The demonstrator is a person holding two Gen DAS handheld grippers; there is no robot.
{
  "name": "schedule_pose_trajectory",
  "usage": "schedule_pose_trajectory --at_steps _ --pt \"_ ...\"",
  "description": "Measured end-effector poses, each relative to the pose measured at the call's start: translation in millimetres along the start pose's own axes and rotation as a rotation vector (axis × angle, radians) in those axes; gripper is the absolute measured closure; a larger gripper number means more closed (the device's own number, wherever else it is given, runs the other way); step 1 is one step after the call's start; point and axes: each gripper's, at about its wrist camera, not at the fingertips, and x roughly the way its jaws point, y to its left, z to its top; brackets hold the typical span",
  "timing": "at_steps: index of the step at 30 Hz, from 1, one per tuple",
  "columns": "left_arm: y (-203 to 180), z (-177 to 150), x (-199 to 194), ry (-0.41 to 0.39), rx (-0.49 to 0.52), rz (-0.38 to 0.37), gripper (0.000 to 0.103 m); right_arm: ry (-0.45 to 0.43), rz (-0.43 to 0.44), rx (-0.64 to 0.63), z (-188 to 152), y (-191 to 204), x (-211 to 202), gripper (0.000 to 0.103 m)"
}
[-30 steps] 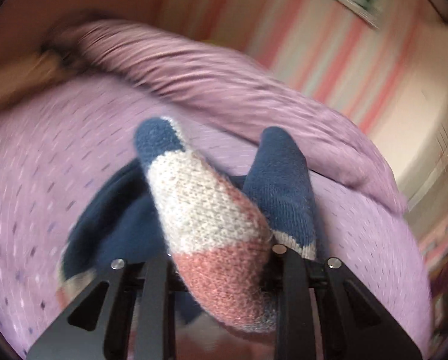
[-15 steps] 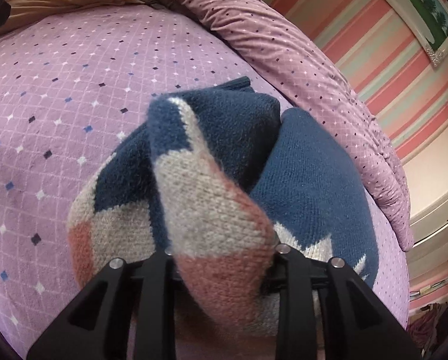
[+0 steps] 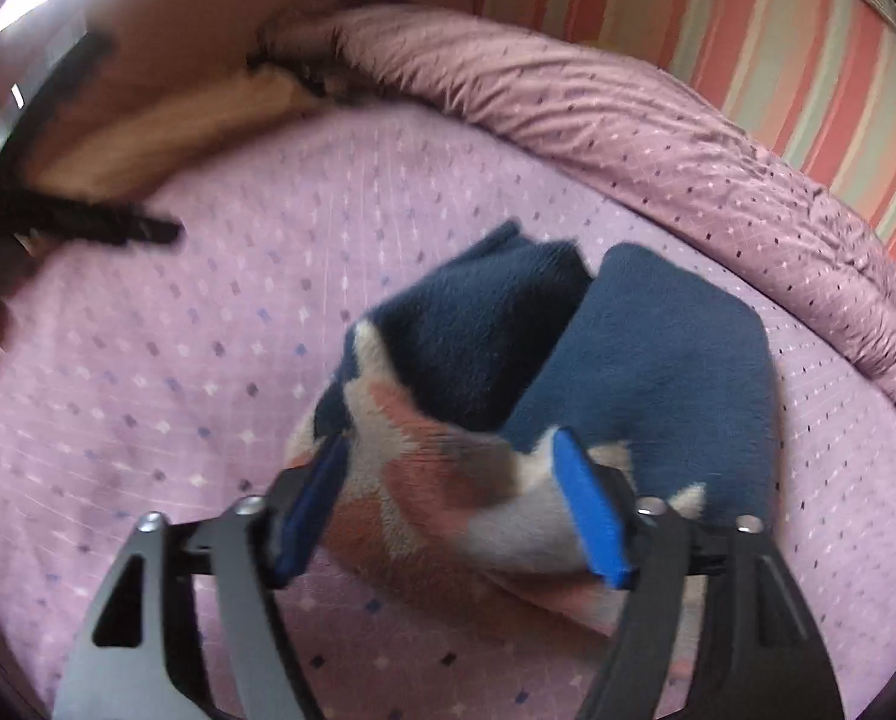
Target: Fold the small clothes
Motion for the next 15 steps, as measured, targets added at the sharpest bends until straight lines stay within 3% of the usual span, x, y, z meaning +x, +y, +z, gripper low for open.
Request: schedule_pose_trajectory --at_steps 4,11,12,15 --pt "-20.2 9.3 -0.5 -0.002 0.031 -0.043 0.003 -0.017 0.03 0.115 -0.1 -42.0 -14.3 0.026" --pt "-92.3 35.9 -11.5 -0.019 0.151 -0.328 0.003 -0.026 -0.077 0.229 -1.4 -108.3 -15.9 0.026" --pt "-111.2 39.8 -8.6 -0.006 0.189 -0.383 0.003 -0.039 -0.092 0.244 -1.2 -116.1 -18.9 0.025" --pt "-149.6 40.8 8.3 0.05 0.259 -0.459 0.003 -0.082 -0.149 0.284 -3.7 -141.9 -29.2 0.021"
